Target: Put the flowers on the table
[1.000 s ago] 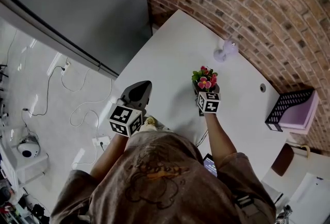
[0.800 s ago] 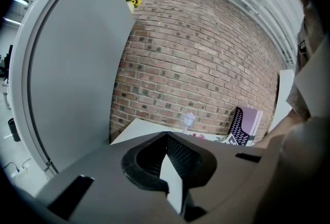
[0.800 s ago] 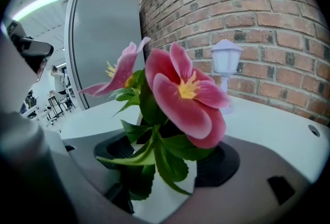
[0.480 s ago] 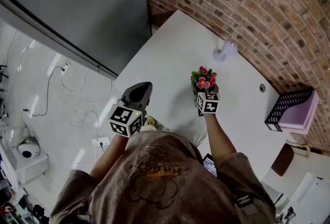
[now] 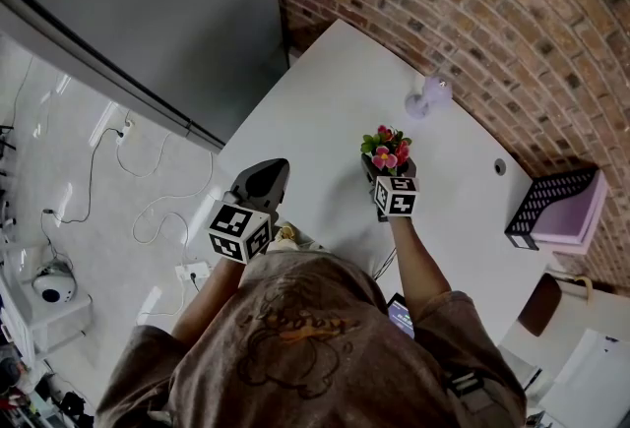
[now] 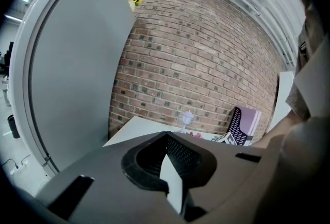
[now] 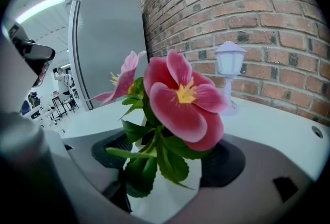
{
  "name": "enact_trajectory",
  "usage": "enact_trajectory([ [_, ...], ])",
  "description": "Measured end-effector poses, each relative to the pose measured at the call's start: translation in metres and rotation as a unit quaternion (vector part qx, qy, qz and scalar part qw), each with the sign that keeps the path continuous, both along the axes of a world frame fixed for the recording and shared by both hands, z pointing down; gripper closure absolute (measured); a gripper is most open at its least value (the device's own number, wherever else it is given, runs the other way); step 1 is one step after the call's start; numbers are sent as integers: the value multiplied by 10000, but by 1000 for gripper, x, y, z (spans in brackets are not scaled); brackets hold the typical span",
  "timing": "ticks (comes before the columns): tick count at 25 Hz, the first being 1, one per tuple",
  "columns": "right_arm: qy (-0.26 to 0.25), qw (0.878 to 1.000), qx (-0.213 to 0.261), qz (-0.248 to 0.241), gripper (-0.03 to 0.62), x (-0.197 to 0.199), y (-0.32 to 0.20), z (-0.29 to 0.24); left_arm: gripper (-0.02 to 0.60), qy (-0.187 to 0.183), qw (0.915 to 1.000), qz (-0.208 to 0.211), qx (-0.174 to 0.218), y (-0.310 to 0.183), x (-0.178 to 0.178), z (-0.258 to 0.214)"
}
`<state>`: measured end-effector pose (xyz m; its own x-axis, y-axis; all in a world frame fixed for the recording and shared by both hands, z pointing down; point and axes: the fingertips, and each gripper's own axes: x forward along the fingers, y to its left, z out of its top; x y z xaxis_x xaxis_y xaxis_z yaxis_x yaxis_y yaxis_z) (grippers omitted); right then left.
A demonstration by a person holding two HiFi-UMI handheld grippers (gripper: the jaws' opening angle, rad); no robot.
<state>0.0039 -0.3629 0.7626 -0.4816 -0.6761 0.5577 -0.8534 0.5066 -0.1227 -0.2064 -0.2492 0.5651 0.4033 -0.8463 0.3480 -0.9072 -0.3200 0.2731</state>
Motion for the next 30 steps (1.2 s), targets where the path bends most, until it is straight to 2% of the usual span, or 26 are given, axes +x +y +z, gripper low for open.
enact_trajectory([
  [2, -16, 10000, -4, -9, 200, 0, 1, -1, 561, -1, 10000, -17, 69, -1, -1, -1],
  [9, -30, 9999, 136, 12, 165, 4, 10, -21, 561, 110, 9997, 199, -43, 1, 12, 2],
  [20, -181, 9989, 400, 181, 160, 29, 39, -65, 561, 247, 9973, 672, 182, -6, 48, -5],
  [30, -691, 9942, 699, 437, 162, 41, 65, -128, 561, 263, 9928, 1145, 224, -5, 71, -11],
])
